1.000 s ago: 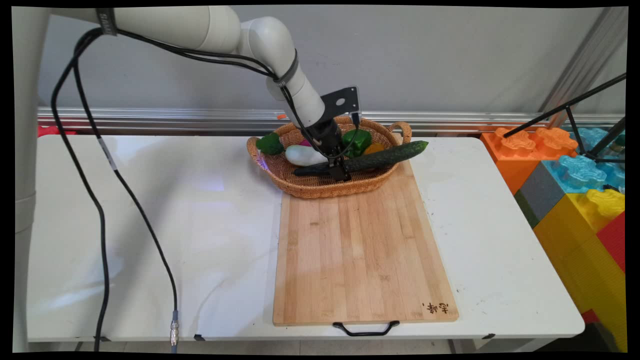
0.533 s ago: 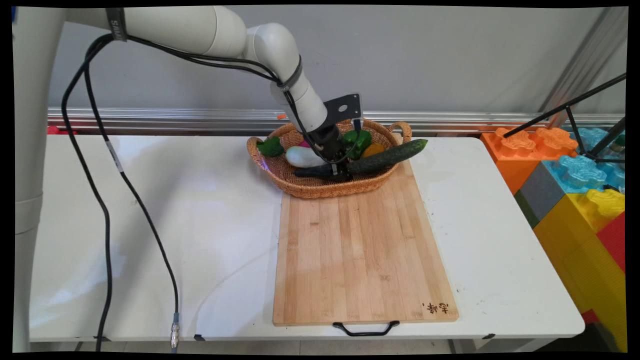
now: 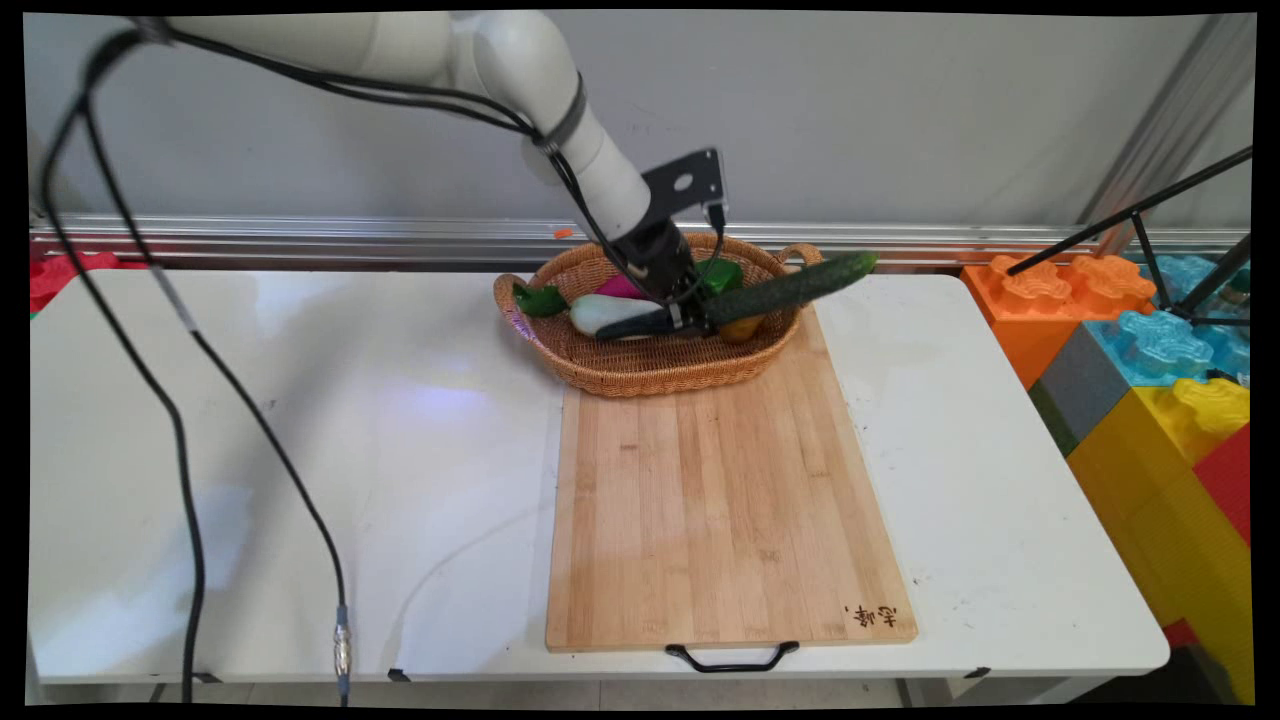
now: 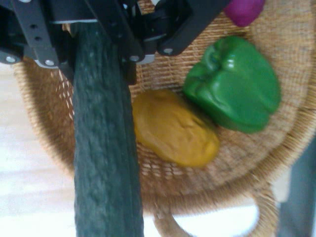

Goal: Place the picked object on the cutting board

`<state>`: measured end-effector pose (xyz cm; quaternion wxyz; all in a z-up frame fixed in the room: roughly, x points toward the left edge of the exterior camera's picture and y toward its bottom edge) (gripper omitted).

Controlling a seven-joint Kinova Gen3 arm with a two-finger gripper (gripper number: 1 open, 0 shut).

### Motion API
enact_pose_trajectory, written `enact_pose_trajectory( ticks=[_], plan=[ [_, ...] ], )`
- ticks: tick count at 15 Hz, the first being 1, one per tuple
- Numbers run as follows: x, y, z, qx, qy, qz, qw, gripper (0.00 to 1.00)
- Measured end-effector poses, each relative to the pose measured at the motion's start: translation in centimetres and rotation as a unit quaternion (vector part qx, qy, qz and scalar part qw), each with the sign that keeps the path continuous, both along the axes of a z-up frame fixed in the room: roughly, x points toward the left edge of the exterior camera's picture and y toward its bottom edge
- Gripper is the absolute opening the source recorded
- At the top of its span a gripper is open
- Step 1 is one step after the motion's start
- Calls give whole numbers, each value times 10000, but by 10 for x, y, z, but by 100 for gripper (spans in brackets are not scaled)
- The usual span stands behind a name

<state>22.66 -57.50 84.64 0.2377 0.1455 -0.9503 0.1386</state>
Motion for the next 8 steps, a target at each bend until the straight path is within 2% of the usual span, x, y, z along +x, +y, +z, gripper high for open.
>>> enact_pose_trajectory(
  ticks=[4,8],
  plan=[
    [-6,26,43,-226,56,101,9997,0],
    [-18,54,70,-228,97,-2,9997,0]
  ],
)
